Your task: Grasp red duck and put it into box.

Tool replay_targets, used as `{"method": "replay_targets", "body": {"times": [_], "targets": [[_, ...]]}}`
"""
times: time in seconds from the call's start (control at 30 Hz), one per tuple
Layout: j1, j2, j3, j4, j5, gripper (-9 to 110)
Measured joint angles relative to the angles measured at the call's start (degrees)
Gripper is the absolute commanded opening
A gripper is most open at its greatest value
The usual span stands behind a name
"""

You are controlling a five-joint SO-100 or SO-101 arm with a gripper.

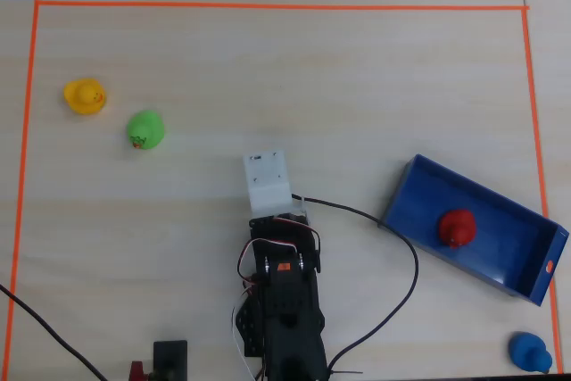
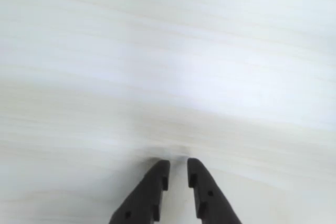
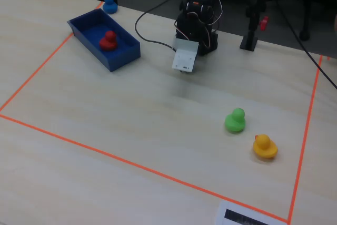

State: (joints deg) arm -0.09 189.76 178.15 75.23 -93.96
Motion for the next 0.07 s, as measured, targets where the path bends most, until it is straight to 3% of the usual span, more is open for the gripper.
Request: {"method": "replay_targets", "body": {"times": [0.07], "targets": [[0.00,0.00,0.00,0.00,0.00,1]]}}
